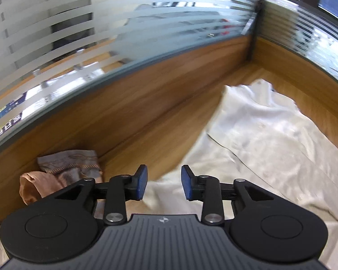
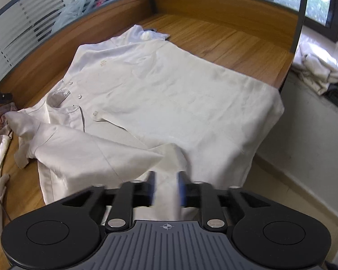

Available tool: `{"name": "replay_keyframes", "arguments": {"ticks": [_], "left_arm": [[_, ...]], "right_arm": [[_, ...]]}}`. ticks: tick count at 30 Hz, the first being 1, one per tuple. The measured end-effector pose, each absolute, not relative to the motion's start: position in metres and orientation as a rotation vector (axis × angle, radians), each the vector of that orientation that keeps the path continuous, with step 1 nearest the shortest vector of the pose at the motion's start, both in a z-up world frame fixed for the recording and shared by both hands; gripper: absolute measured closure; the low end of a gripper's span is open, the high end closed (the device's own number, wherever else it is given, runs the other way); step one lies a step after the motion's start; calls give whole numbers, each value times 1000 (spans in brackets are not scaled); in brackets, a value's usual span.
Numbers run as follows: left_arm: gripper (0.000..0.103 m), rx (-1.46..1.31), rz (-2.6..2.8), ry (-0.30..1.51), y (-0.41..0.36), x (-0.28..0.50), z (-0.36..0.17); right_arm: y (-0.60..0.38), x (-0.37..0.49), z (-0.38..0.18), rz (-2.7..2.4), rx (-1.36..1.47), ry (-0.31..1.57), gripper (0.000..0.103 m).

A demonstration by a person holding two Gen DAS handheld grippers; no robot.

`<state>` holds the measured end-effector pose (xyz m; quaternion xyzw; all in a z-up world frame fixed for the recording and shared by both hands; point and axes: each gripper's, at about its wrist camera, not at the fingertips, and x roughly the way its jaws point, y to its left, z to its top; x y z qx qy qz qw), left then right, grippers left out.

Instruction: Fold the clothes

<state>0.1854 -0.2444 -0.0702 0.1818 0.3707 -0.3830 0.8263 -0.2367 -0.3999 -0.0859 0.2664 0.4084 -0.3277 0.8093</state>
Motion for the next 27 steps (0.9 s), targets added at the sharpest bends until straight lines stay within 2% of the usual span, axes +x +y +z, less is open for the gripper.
{"name": "replay_keyframes", "arguments": {"ticks": [16,27], "left_arm": [[60,587,-1030,893,-205,79,-116],[58,703,-1062,825,-218,49,-139]], "right_arm": [[-327,-267,-98,-500,614,886,75],[-292,-274,-105,-451,626,893,74]]}}
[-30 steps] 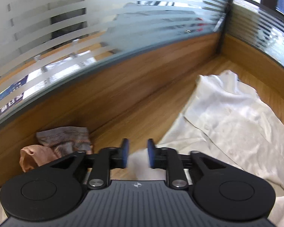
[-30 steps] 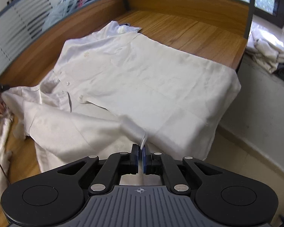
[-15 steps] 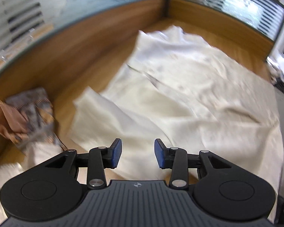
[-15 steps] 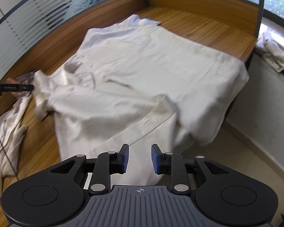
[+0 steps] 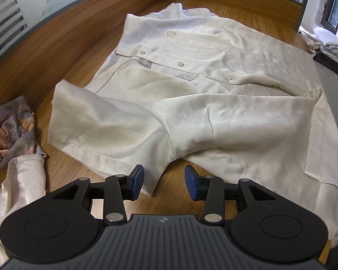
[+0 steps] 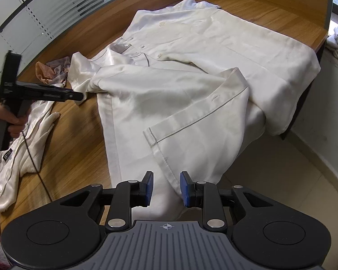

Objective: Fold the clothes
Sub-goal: 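Move both open tools over the shirt hem, then grasp the shirt hem with both tools, pull it straight and release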

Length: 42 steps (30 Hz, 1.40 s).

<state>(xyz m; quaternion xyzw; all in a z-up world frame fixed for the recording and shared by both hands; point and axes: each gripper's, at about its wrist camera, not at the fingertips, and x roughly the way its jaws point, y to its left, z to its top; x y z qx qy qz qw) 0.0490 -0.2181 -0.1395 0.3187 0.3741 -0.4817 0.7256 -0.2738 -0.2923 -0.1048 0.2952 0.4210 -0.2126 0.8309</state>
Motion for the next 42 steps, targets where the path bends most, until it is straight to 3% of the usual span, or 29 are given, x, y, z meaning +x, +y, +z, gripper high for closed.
{"name": "replay_keyframes", "arguments": {"ticks": [4,6,8,12,19,20,21,22,34,40,42], "left_arm": [[60,770,-1029,756,-229,45,-153],[81,762,-1006,747,-231,48,-156],[94,742,-993,742,-231,52,-155],[102,716,-999,701,-231,53,-144],[102,711,-1005,659,-236,54,-126],[102,711,-999,654,-236,55,-124],[102,711,-994,649,-235,55,-121],[102,711,-988,645,-235,55,-118],[102,792,-879,657,-203,58,-97],[102,818,-851,733,-188,59,-119],[96,796,-861,761,-183,59,-122]], "right_arm": [[-286,-274,-107,-429,619,898,74],[-279,-272,-109,-404,612,911,74],[-271,-270,-113,-373,599,927,74],[-253,-260,-124,-312,551,981,74],[-228,-247,-148,-252,467,1072,75],[-226,-245,-150,-261,452,1084,79],[-224,-244,-153,-271,437,1096,95],[-224,-245,-151,-275,432,1094,100],[-243,-271,-80,-216,402,1002,100],[-238,-261,-97,-91,434,1068,99],[-238,-258,-104,-76,437,1089,95]]}}
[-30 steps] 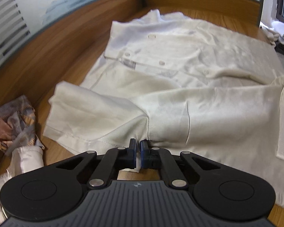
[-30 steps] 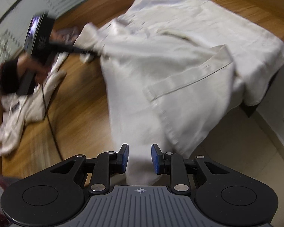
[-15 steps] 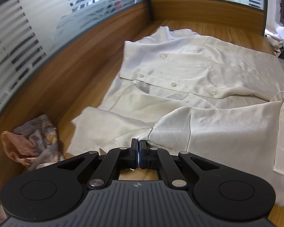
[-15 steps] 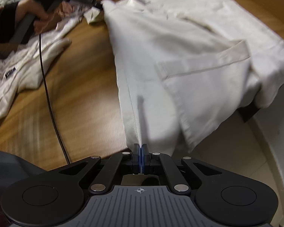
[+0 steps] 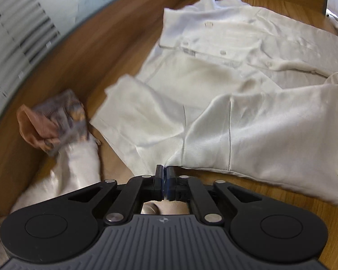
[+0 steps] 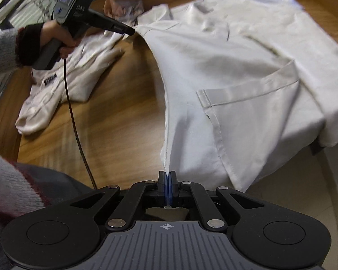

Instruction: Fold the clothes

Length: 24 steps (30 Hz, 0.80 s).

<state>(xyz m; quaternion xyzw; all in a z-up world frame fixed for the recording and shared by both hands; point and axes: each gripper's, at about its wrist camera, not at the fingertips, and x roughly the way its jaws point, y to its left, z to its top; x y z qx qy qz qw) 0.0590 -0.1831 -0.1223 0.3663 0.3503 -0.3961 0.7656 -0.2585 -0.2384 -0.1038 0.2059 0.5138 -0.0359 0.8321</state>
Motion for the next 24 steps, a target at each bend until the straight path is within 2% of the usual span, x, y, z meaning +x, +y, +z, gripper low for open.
{"name": "replay_keyframes", "arguments": {"ticks": [1,2,3,5,7,9,24], "left_arm": [[92,785,-865,775,-181,59,-124],[79,774,-870,789,-179,59,-126],[64,762,-874,797,-176,59,-127],[57,734,-880,790,-170,58,-123],[55,707,-884,800,-165,58,-120],[53,678,-861,812,-160,60,-118],[50,573,-749,833,-144,59,-99]], "right_arm": [[-239,-259,-104,-77,440,1086,95],[-240,-260,-103,-79,444,1080,91],[-243,-261,-101,-89,454,1067,81],[-250,-263,-96,-116,474,1034,72],[-258,-262,-93,-152,486,1001,71],[-266,-258,-92,-194,487,970,64],[-293,-212,-115,-301,350,926,65]]}}
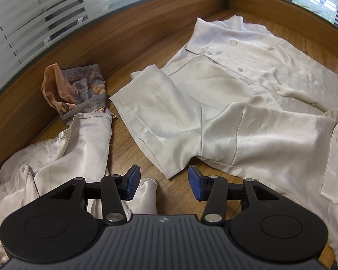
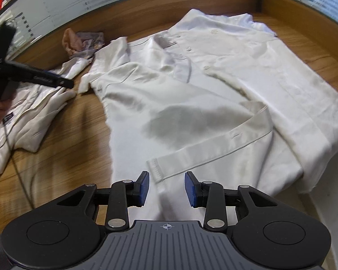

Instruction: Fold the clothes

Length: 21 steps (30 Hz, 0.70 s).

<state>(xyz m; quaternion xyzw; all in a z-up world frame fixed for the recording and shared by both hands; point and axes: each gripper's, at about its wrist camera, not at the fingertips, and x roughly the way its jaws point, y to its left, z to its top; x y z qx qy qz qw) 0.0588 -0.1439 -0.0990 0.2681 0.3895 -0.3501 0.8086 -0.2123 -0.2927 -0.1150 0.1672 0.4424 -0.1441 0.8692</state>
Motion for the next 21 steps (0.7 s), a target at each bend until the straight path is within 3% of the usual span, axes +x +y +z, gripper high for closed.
{"name": "replay_keyframes", "arguments": {"ticks": [17,21], "left_arm": [[46,401,-677,843,-165,-5,-63],[40,373,-628,863,-174,-34,-64]], "right_arm": [[-408,-276,-111,-416,248,927,66],[-430,-267,-119,-336,185,967,76]]}}
